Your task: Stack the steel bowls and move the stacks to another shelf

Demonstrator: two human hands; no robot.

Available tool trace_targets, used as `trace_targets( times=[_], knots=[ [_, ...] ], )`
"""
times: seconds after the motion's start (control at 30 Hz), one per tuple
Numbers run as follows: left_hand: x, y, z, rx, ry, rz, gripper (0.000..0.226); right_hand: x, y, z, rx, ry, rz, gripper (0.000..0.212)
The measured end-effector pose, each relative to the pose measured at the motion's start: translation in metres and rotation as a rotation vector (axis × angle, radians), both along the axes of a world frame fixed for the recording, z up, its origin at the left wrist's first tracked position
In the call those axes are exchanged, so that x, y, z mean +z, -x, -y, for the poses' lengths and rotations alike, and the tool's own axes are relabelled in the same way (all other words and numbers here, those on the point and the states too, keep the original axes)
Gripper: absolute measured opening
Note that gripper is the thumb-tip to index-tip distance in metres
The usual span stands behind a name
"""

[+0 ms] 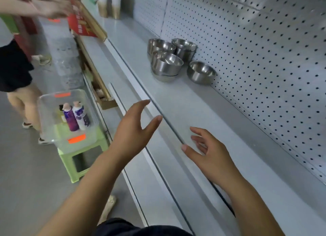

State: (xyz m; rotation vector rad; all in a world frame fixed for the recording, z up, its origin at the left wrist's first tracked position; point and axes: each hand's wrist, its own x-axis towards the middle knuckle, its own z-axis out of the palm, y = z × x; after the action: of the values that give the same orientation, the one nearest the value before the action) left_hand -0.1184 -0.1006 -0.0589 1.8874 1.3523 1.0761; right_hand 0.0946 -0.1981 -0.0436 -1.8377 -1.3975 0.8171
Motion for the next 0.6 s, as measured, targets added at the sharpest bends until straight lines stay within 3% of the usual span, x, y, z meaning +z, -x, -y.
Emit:
trace_targets(
  times=[0.47,0.6],
  knots=[
    [0.002,-0.021,-0.267,-0.262,0.057,-0.083,0.109,0.014,0.015,-0.195,-0.396,-0.202,-0.026,0.046],
    [-0.004,-0.023,-0.295,-0.399,0.027,-0.002,0.105,0.022,0.03,-0.236,-0.41,-0.219,-0.024,0.052]
  ],
)
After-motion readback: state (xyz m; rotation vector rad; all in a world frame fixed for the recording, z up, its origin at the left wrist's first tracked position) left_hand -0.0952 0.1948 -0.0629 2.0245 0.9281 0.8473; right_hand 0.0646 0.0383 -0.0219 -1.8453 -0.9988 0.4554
